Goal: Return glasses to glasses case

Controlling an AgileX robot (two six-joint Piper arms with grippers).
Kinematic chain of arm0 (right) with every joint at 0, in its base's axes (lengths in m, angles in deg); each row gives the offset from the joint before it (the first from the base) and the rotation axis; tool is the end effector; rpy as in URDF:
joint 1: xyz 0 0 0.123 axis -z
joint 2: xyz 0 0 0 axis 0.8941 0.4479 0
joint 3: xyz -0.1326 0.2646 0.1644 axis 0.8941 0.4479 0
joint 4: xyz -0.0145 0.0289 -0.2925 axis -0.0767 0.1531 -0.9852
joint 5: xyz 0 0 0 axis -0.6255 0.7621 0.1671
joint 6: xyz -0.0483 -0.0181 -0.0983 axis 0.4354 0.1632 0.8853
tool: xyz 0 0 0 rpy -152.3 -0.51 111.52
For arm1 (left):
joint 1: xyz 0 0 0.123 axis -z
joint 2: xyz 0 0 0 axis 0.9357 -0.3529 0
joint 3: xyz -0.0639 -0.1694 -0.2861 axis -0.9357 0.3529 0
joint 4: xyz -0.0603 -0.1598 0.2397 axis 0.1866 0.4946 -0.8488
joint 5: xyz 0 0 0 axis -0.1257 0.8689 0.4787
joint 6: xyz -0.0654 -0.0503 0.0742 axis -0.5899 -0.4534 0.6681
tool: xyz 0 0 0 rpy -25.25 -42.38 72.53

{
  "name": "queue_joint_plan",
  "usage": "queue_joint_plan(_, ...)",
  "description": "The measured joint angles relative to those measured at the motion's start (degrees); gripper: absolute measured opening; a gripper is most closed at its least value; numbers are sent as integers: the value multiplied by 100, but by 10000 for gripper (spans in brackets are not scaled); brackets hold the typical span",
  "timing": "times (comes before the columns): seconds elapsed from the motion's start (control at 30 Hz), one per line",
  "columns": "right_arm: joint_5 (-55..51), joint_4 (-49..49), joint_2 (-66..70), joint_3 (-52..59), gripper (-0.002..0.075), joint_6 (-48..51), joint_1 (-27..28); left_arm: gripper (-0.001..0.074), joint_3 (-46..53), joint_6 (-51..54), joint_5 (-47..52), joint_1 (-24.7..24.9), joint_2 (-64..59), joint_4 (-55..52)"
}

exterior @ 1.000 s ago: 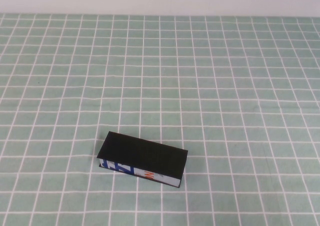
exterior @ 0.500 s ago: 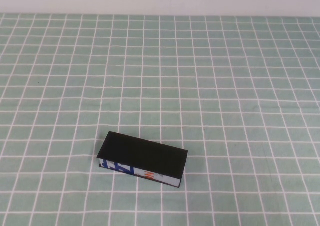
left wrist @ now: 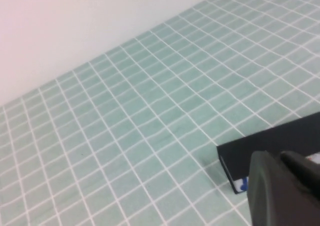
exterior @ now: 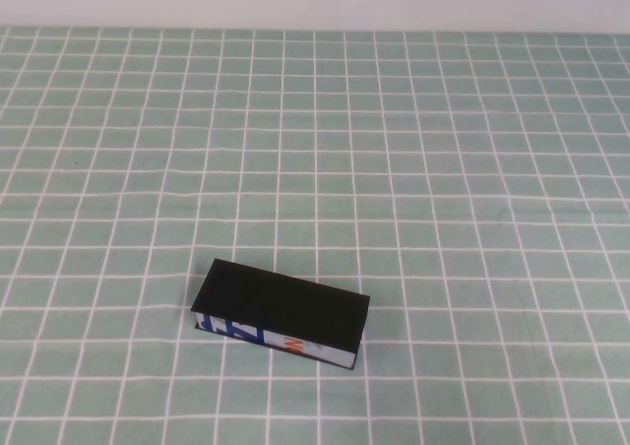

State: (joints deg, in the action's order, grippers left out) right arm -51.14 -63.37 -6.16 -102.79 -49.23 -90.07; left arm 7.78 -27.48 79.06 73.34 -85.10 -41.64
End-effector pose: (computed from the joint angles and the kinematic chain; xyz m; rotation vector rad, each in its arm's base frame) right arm 0.0694 0.0465 0.2939 -0.6014 1.7080 0.3195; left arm 0.0424 -0.0382 0.3979 0.6585 1.8201 -0.0918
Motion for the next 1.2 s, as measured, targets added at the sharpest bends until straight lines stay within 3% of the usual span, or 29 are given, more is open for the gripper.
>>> queue_joint_plan(0.3,0,0,0,0,-11,-10,0,-2,185,0,-386,38,502,-62)
queue_joint_plan(0.47,0,10,0,0,-11,-10,0,-2,1223,-133,-1338,290,1147,-344)
queue_joint_plan(0.63,0,10,0,0,-11,-10,0,-2,2494,-1567,-2590,342,1654,-1003)
queue_joint_plan(0.83,0,10,0,0,-11,-10,0,-2,3539,-4064,-3125,366,2055,-2799)
queue_joint_plan(1.2,-10,10,0,0,-11,-10,0,-2,4577,-4526,-3364,393,2161,-3096)
